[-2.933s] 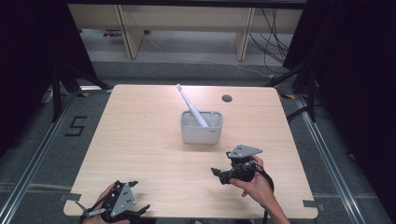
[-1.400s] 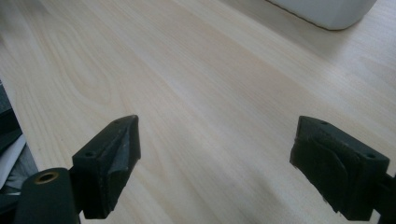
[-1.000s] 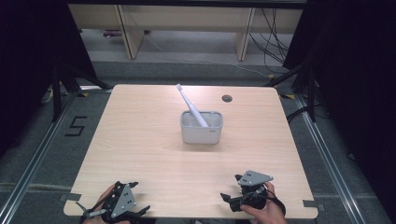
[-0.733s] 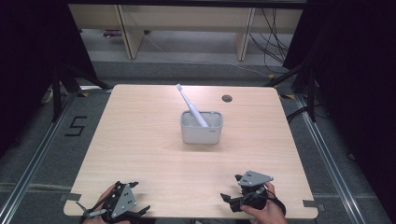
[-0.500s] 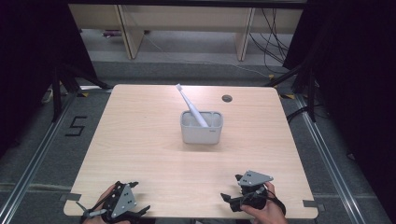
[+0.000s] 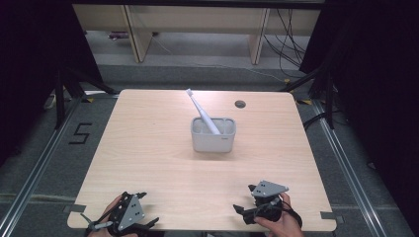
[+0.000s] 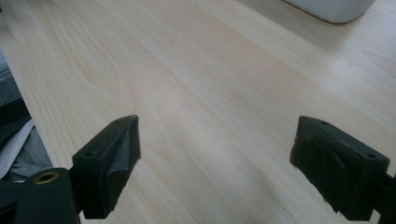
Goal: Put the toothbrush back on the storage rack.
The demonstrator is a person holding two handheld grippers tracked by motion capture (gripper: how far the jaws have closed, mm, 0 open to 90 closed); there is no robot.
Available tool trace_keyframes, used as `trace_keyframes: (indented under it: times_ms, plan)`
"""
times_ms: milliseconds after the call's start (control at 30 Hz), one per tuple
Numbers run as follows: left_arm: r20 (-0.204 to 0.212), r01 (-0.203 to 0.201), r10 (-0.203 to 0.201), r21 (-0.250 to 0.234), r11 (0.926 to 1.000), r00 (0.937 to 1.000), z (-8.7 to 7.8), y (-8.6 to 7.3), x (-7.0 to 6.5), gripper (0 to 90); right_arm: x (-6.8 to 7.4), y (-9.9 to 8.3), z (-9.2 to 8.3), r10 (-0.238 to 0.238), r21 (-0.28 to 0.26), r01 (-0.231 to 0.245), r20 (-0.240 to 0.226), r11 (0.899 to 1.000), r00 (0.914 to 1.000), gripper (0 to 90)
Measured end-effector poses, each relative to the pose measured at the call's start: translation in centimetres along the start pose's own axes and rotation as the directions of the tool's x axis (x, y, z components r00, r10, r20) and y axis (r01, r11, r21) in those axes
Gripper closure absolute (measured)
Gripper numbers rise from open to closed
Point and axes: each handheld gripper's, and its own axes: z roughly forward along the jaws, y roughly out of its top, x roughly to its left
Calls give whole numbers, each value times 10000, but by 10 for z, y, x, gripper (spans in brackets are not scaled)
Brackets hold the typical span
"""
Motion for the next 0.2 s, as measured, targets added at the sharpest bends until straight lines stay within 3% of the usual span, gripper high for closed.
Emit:
trace_keyframes:
  times_ms: [200]
  plan:
    - [113, -86, 83, 202, 9998, 9999, -1, 0, 1, 150, 0, 0, 0, 44, 29, -44, 14, 10000, 10000, 161]
